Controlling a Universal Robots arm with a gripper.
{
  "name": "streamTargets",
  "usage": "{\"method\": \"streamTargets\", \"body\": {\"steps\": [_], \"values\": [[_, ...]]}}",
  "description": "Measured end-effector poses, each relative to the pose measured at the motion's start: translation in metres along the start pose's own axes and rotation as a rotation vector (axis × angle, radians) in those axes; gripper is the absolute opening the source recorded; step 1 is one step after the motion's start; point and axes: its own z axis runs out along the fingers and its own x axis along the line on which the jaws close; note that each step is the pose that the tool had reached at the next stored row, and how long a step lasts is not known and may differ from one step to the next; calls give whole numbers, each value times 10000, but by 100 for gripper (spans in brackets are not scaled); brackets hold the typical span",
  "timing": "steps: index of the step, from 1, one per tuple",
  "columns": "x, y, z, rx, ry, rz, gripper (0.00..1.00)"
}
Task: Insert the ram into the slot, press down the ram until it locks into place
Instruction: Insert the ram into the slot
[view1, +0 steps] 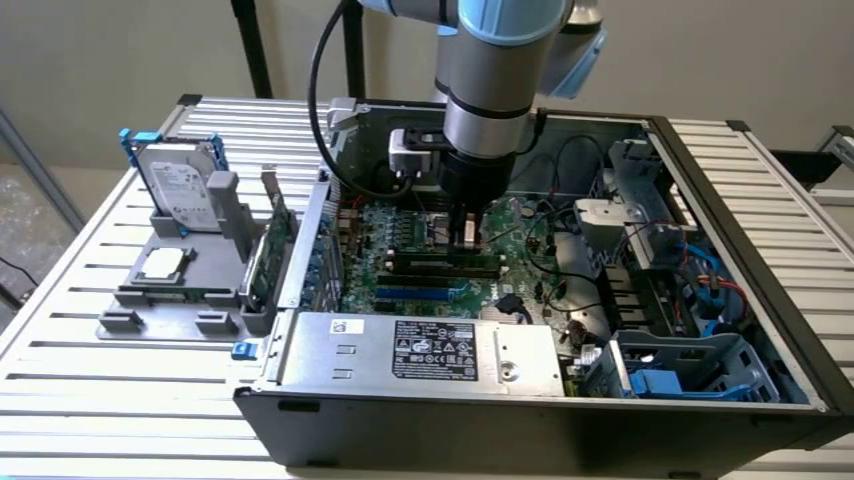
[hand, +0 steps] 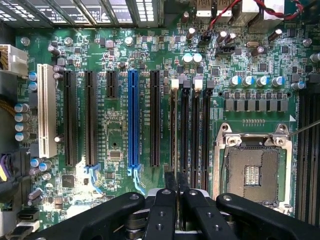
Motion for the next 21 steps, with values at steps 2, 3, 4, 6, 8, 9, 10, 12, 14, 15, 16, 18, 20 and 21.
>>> {"method": "streamTargets", "body": {"steps": [2, 3, 4, 6, 8, 9, 10, 12, 14, 15, 16, 18, 20, 21], "values": [[0, -2, 1, 0, 3, 0, 13], [0, -3, 2, 1, 2, -1, 13], [0, -4, 2, 1, 1, -1, 14], [0, -4, -2, 2, 1, -1, 20], [0, -2, -45, 0, -2, -1, 20], [0, -1, -85, -2, -1, -1, 20], [1, 1, -130, -6, -1, -1, 20], [1, 4, -216, -9, 0, -1, 20], [2, 7, -299, -9, -1, -1, 20], [2, 9, -336, -9, -2, -2, 20], [2, 9, -353, -9, -3, -2, 20], [2, 10, -354, -8, -5, -3, 20], [2, 10, -354, -8, -10, -3, 20], [2, 10, -354, -8, -10, -2, 20]]}}
